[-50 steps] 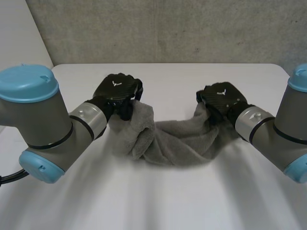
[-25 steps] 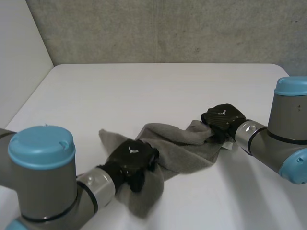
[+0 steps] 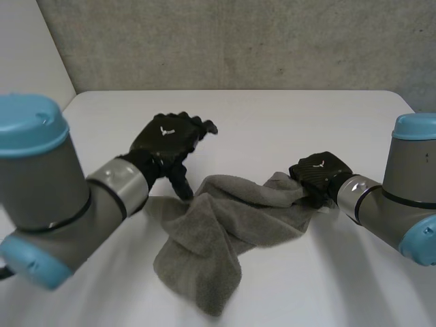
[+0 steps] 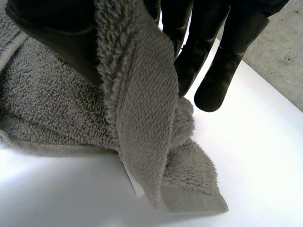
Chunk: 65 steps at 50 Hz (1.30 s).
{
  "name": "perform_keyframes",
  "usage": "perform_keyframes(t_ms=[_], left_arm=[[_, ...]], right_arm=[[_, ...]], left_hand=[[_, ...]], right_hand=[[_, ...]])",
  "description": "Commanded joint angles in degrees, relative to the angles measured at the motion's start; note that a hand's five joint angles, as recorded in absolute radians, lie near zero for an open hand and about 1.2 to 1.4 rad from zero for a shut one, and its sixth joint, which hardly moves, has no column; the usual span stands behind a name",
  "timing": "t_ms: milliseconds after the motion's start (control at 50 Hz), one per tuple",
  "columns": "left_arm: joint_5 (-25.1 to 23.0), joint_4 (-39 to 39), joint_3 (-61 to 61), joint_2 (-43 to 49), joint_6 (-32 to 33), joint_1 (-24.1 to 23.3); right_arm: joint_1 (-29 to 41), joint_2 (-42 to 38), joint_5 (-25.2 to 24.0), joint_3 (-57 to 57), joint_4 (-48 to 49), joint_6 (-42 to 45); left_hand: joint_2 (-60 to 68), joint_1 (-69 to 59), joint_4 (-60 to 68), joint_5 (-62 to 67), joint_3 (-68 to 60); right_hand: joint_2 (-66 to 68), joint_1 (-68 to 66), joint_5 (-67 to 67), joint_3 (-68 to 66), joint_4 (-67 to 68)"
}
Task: Fold the towel.
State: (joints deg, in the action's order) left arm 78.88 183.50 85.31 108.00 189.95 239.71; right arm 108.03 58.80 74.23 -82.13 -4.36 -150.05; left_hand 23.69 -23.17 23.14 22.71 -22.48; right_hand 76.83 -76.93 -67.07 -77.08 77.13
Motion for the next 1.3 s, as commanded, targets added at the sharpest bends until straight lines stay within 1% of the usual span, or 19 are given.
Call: perform_keyframes(t_ms=[20,120,300,560,580,600,620,640,680,860,900,920,960,1000,1020,1060,1140,1180,1300], left_arm=[[-0.04,-2.71,-6.74,9.33,-0.1,1.46],[-0.31,-8.32,-7.8,13.45,-1.07,1.29],[-0.57,-14.92,-7.62,13.64,-4.14,0.85],[-0.57,-15.1,-9.99,19.44,-4.15,1.02],[-0.66,-15.18,-10.17,20.13,-4.15,0.94],[-0.75,-15.1,-10.25,20.4,-4.15,0.85],[-0.75,-15.01,-10.26,20.49,-4.15,0.85],[-0.75,-15.01,-10.26,20.49,-4.15,0.85],[-0.75,-14.92,-10.87,20.4,-4.23,0.85],[-0.22,-14.39,-20.01,19.79,-3.97,1.73],[0.13,-12.04,-26.22,19.53,-3.79,2.69],[0.13,-12.02,-26.25,19.52,-3.79,2.69],[2.67,-7.56,-31.68,18.83,-3.79,3.83],[4.51,-4.41,-33.18,17.43,-3.79,4.1],[4.53,-4.38,-33.2,17.42,-3.79,4.1],[6.46,3.06,-32.5,13.48,-3.79,4.1],[6.46,8.72,-28.54,9.51,-3.88,4.1],[6.11,11.78,-22.77,6.01,-3.71,3.75],[5.14,12.68,-14.21,3.97,-3.44,3.48]], right_arm=[[-0.19,0.0,-0.13,-0.04,-0.04,0.02],[-0.45,0.0,-0.31,-0.04,-0.04,0.1],[-0.36,0.0,-0.22,0.04,-0.12,0.46],[0.34,-0.79,-0.4,-0.04,-0.13,0.63],[0.34,-0.79,-0.4,-0.04,-0.13,0.63],[0.34,-0.71,-0.4,0.13,-0.13,0.63],[0.34,-0.71,-0.4,0.39,-0.13,0.63],[0.34,-0.71,-0.4,0.4,-0.13,0.63],[0.43,-0.79,-0.31,1.18,-0.13,0.89],[0.43,-0.88,1.18,8.57,3.13,-1.21],[1.04,-0.53,3.63,11.55,12.21,-6.02],[1.04,-0.53,3.64,11.56,12.27,-6.05],[1.83,0.52,6.36,11.82,25.21,-12.25],[2.1,1.65,7.76,11.47,31.45,-15.16],[2.1,1.67,7.78,11.47,31.51,-15.19],[1.84,4.64,9.26,11.21,37.39,-19.39],[1.39,5.53,9.8,11.91,35.91,-20.29],[1.57,5.36,9.27,12.43,32.06,-20.2],[1.31,4.92,7.95,14.19,22.99,-20.02]], left_hand=[[4.53,-5.04,5.07,-4.49,-5.74],[5.88,-6.39,6.42,-3.15,-7.08],[5.37,-5.89,5.92,-3.65,-6.58],[3.18,-3.7,3.73,-5.84,-4.39],[5.68,-6.2,6.22,-3.34,-6.89],[14.7,-15.21,15.24,5.68,-15.91],[31.61,-32.12,32.15,22.59,-32.82],[31.78,-32.29,32.32,22.76,-32.98],[56.2,-56.72,56.75,47.18,-57.41],[56.31,-56.83,56.86,47.29,-57.52],[56.31,-56.83,56.86,47.29,-57.52],[56.31,-56.83,56.86,47.29,-57.52],[56.31,-56.83,56.86,47.29,-57.52],[56.31,-56.83,56.86,47.29,-57.52],[56.31,-56.83,56.86,47.29,-57.52],[56.31,-56.83,56.86,47.29,-57.52],[56.31,-56.83,56.86,47.29,-57.52],[56.31,-56.83,56.86,47.29,-57.52],[56.31,-56.83,56.86,47.29,-57.52]], right_hand=[[3.17,-3.07,-2.93,-2.92,2.87],[3.17,-3.07,-2.93,-2.92,2.87],[3.17,-3.07,-2.93,-2.92,2.87],[3.17,-3.07,-2.93,-2.92,2.87],[3.17,-3.07,-2.93,-2.92,2.87],[3.17,-3.07,-2.93,-2.92,2.87],[3.17,-3.07,-2.93,-2.92,2.87],[3.17,-3.07,-2.93,-2.92,2.87],[3.17,-3.07,-2.93,-2.92,2.87],[3.17,-3.07,-2.93,-2.92,2.87],[3.17,-3.07,-2.93,-2.92,2.87],[3.17,-3.07,-2.93,-2.92,2.87],[3.17,-3.07,-2.93,-2.92,2.87],[3.17,-3.07,-2.93,-2.92,2.87],[3.17,-3.07,-2.93,-2.92,2.87],[3.17,-3.07,-2.93,-2.92,2.87],[3.17,-3.07,-2.93,-2.92,2.87],[3.17,-3.07,-2.93,-2.92,2.87],[3.17,-3.07,-2.93,-2.92,2.87]])
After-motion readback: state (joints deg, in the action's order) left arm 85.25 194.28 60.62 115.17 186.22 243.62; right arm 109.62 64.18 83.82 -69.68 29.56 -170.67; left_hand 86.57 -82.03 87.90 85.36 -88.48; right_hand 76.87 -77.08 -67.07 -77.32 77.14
